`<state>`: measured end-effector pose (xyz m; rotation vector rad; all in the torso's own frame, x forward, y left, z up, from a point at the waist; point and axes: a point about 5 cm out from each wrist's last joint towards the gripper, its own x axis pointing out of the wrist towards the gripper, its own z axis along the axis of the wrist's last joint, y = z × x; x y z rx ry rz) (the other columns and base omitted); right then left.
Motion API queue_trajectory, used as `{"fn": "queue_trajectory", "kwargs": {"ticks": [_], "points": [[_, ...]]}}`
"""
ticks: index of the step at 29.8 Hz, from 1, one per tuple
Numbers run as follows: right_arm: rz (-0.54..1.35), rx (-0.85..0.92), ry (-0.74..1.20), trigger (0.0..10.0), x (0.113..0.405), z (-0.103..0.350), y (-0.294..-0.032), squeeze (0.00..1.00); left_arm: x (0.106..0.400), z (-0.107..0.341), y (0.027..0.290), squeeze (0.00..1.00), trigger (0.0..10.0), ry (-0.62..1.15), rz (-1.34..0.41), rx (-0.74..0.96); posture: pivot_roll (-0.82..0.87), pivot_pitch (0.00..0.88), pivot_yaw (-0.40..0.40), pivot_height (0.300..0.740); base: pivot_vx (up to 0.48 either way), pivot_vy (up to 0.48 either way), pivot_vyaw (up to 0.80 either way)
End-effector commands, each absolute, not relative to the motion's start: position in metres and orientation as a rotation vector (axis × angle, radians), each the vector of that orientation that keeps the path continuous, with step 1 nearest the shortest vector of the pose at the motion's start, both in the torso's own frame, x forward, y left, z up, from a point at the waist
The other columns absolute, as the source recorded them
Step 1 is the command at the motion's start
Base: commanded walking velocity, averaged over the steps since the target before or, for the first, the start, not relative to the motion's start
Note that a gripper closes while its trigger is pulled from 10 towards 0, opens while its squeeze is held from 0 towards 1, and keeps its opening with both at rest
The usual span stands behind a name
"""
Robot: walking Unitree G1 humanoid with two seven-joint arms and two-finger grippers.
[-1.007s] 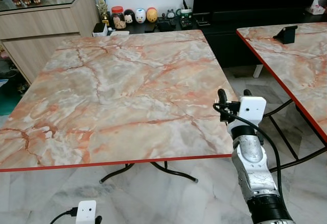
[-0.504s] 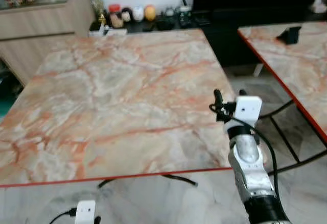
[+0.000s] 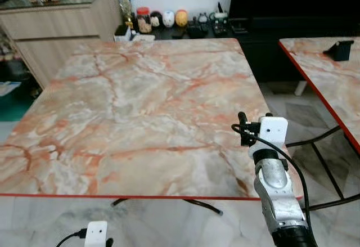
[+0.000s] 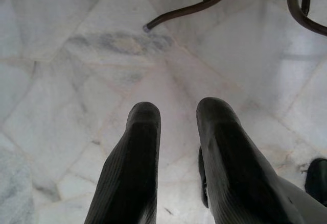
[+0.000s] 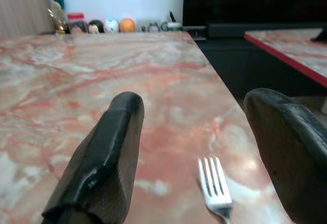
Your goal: Setting the table
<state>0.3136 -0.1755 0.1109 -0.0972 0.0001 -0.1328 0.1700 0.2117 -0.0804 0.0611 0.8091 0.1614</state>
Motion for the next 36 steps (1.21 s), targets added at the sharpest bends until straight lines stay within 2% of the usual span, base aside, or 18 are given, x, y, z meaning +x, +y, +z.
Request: {"fn": "queue_trajectory", "kwargs": {"ticks": [1, 3, 10, 17, 36], "points": [[-0.182, -0.113, 0.044, 10.0, 0.316, 0.112, -0.186, 0.00, 0.168, -0.082, 0.211, 0.00, 10.0, 0.829, 0.154, 0.070, -0.07, 0.000, 0.043, 0.740, 0.000, 0.000, 0.00], [-0.189, -0.078, 0.053, 10.0, 0.317, 0.112, -0.188, 0.00, 0.168, -0.082, 0.211, 0.00, 10.0, 0.829, 0.153, 0.070, -0.07, 0.000, 0.043, 0.740, 0.000, 0.000, 0.00], [-0.112, -0.082, 0.304, 10.0, 0.321, 0.086, -0.187, 0.00, 0.168, -0.083, 0.210, 0.00, 10.0, 0.835, 0.149, 0.065, -0.07, 0.000, 0.043, 0.740, 0.000, 0.000, 0.00], [-0.058, -0.063, 0.329, 10.0, 0.327, 0.085, -0.175, 0.00, 0.168, -0.082, 0.210, 0.00, 10.0, 0.831, 0.149, 0.066, -0.07, 0.000, 0.044, 0.740, 0.000, 0.000, 0.00], [-0.094, -0.052, 0.411, 10.0, 0.322, 0.071, -0.184, 0.00, 0.170, -0.081, 0.212, 0.00, 10.0, 0.826, 0.142, 0.072, -0.07, 0.000, 0.050, 0.740, 0.000, 0.000, 0.00]]}}
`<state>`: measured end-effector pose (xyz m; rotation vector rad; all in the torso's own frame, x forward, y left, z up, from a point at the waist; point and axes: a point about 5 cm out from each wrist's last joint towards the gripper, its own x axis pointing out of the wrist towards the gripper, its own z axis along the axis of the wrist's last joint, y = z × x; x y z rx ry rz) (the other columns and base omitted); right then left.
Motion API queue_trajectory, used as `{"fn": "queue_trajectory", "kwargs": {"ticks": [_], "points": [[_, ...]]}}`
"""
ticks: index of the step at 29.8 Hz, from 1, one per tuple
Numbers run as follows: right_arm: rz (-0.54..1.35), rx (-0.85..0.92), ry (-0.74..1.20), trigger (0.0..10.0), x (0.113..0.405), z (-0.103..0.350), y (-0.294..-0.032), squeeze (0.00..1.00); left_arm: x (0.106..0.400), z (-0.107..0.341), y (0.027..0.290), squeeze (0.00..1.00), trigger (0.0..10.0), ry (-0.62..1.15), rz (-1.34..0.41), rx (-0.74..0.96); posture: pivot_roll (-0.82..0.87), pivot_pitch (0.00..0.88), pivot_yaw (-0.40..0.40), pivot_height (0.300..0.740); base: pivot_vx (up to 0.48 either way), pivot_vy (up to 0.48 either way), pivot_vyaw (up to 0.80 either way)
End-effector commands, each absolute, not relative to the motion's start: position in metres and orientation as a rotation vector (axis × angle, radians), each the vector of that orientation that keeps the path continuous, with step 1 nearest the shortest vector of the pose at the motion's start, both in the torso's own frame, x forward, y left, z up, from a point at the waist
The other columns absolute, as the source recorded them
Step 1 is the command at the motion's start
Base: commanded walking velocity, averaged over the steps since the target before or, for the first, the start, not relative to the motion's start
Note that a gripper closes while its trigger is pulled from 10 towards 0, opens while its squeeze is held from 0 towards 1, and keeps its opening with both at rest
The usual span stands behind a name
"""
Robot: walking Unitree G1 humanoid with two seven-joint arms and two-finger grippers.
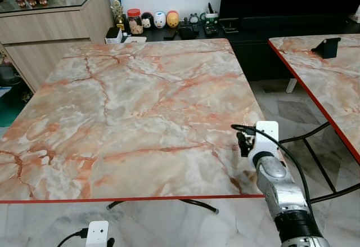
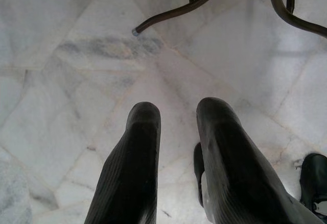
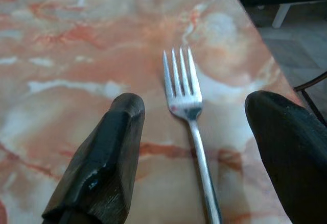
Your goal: Setting the table
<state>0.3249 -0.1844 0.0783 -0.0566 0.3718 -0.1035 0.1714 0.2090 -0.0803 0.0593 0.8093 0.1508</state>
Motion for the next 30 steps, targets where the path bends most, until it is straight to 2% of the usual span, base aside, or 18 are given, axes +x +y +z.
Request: {"fn": "queue_trajectory", "kwargs": {"ticks": [1, 15, 16, 17, 18, 19, 30], "points": [[-0.094, -0.052, 0.411, 10.0, 0.322, 0.071, -0.184, 0.00, 0.170, -0.081, 0.212, 0.00, 10.0, 0.826, 0.142, 0.072, -0.07, 0.000, 0.050, 0.740, 0.000, 0.000, 0.00], [-0.112, -0.052, 0.483, 10.0, 0.320, 0.058, -0.188, 0.00, 0.168, -0.082, 0.214, 0.00, 10.0, 0.832, 0.153, 0.068, -0.05, 0.000, 0.046, 0.740, 0.000, 0.000, 0.00], [-0.114, -0.055, 0.490, 8.0, 0.319, 0.056, -0.188, 0.00, 0.168, -0.082, 0.214, 0.00, 10.0, 0.833, 0.154, 0.067, -0.05, 0.000, 0.047, 0.740, 0.000, 0.000, 0.00], [-0.119, -0.056, 0.494, 3.7, 0.319, 0.055, -0.188, 0.00, 0.168, -0.082, 0.214, 0.00, 10.0, 0.833, 0.155, 0.066, -0.05, 0.000, 0.047, 0.740, 0.000, 0.000, 0.00], [-0.123, -0.056, 0.497, 3.7, 0.319, 0.055, -0.188, 0.00, 0.168, -0.082, 0.214, 0.00, 10.0, 0.834, 0.155, 0.066, -0.05, 0.000, 0.047, 0.740, 0.000, 0.000, 0.00], [-0.125, -0.057, 0.500, 0.0, 0.319, 0.054, -0.189, 0.00, 0.168, -0.082, 0.214, 0.00, 10.0, 0.834, 0.155, 0.065, -0.05, 0.000, 0.047, 0.740, 0.000, 0.000, 0.00], [-0.129, -0.054, 0.508, 0.0, 0.318, 0.053, -0.189, 0.00, 0.168, -0.081, 0.215, 0.00, 10.0, 0.832, 0.154, 0.067, -0.05, 0.000, 0.050, 0.740, 0.000, 0.000, 0.00]]}}
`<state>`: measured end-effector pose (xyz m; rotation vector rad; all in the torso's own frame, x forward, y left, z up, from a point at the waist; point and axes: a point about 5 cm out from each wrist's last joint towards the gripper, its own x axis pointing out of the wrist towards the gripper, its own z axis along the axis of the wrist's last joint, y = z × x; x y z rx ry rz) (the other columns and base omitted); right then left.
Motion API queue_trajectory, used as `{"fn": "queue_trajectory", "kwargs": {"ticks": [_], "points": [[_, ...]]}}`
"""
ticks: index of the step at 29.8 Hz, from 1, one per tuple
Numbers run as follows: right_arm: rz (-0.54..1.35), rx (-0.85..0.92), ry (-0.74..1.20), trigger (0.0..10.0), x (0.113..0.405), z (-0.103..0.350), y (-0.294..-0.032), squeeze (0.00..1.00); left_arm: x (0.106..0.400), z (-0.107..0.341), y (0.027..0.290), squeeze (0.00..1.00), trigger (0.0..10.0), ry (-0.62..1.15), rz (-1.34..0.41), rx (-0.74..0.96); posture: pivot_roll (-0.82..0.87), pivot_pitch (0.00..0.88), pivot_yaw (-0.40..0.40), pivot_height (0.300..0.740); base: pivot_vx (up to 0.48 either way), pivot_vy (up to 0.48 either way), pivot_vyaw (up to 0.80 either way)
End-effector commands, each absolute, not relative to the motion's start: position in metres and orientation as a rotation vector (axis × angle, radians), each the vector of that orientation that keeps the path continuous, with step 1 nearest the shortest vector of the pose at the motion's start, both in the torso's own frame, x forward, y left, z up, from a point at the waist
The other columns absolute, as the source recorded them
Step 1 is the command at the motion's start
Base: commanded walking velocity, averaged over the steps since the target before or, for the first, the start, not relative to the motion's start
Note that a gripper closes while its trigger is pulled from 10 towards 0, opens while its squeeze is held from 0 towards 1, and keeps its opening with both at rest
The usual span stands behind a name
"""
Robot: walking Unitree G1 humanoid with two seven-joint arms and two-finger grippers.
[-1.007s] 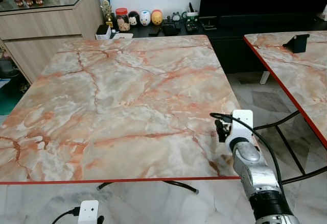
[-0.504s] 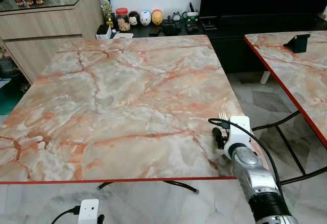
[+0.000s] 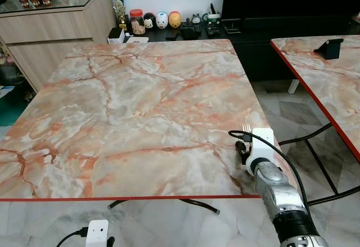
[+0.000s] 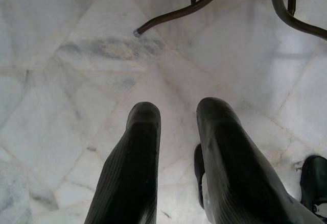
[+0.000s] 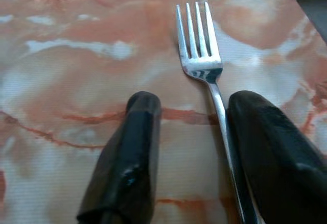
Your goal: Setting the table
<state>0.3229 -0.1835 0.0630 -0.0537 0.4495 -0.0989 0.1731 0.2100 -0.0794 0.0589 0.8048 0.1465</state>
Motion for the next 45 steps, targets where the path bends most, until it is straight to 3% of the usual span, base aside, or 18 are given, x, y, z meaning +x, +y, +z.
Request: {"fn": "queue_trajectory", "kwargs": {"ticks": [1, 34, 35, 36, 45], "points": [[-0.126, -0.053, 0.508, 0.0, 0.319, 0.053, -0.189, 0.00, 0.168, -0.081, 0.215, 0.00, 10.0, 0.832, 0.154, 0.068, -0.05, 0.000, 0.050, 0.740, 0.000, 0.000, 0.00], [-0.069, -0.023, 0.398, 0.0, 0.325, 0.065, -0.171, 0.00, 0.170, -0.081, 0.215, 0.00, 10.0, 0.833, 0.156, 0.073, -0.06, 0.000, 0.046, 0.740, 0.000, 0.000, 0.00], [-0.069, -0.041, 0.333, 3.4, 0.328, 0.074, -0.171, 0.00, 0.169, -0.081, 0.215, 0.00, 10.0, 0.836, 0.158, 0.072, -0.06, 0.000, 0.048, 0.740, 0.000, 0.000, 0.00], [-0.070, -0.048, 0.310, 10.0, 0.329, 0.077, -0.171, 0.00, 0.168, -0.082, 0.215, 0.00, 10.0, 0.837, 0.159, 0.071, -0.06, 0.000, 0.048, 0.740, 0.000, 0.000, 0.00], [-0.064, -0.107, -0.091, 10.0, 0.331, 0.138, -0.164, 0.00, 0.166, -0.083, 0.214, 0.00, 10.0, 0.852, 0.156, 0.071, -0.07, 0.000, 0.049, 0.740, 0.000, 0.000, 0.00]]}}
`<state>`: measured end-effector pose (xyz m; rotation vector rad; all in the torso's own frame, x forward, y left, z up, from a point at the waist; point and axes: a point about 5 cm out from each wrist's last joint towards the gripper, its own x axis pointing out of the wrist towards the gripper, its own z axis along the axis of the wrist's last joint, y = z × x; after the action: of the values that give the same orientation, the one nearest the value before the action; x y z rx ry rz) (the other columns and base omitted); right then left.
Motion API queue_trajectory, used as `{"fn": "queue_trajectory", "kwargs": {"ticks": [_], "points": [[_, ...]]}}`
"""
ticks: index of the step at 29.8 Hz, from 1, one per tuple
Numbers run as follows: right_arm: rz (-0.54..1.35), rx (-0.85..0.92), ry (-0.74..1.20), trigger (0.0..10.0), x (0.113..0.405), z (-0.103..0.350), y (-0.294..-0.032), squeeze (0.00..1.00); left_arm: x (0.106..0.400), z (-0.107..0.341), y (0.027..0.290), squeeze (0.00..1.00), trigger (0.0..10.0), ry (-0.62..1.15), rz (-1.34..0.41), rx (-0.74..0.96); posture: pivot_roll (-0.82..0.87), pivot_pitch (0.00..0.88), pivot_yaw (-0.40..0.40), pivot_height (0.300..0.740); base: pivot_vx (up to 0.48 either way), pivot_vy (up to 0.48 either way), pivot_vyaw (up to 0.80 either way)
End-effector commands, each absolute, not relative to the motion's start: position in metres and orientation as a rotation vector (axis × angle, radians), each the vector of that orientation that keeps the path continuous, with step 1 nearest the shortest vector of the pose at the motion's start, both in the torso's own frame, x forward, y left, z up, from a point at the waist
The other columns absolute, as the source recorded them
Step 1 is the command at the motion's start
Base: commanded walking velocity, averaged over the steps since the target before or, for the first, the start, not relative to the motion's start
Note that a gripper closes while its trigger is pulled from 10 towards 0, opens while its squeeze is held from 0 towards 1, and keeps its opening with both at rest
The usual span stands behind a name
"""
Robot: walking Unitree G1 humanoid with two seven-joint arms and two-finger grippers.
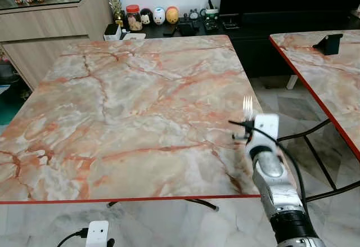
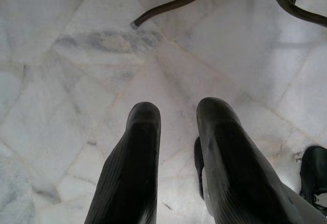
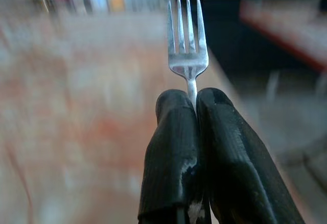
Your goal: Setting the table
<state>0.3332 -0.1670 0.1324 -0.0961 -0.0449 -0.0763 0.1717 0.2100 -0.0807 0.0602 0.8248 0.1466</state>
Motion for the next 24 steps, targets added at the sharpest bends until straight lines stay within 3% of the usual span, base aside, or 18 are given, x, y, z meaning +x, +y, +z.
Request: {"fn": "queue_trajectory", "kwargs": {"ticks": [1, 11, 24], "points": [[-0.060, -0.114, -0.136, 10.0, 0.328, 0.144, -0.162, 0.00, 0.166, -0.083, 0.214, 0.00, 10.0, 0.850, 0.155, 0.069, -0.07, 0.000, 0.049, 0.740, 0.000, 0.000, 0.00], [-0.026, -0.141, -0.257, 10.0, 0.313, 0.157, -0.157, 0.00, 0.165, -0.084, 0.212, 0.00, 10.0, 0.849, 0.150, 0.069, -0.08, 0.000, 0.045, 0.740, 0.000, 0.000, 0.00], [-0.084, -0.120, -0.270, 10.0, 0.312, 0.163, -0.158, 0.00, 0.170, -0.080, 0.215, 0.00, 10.0, 0.832, 0.108, 0.132, -0.10, 0.000, 0.069, 0.740, 0.000, -0.052, 0.00]]}}
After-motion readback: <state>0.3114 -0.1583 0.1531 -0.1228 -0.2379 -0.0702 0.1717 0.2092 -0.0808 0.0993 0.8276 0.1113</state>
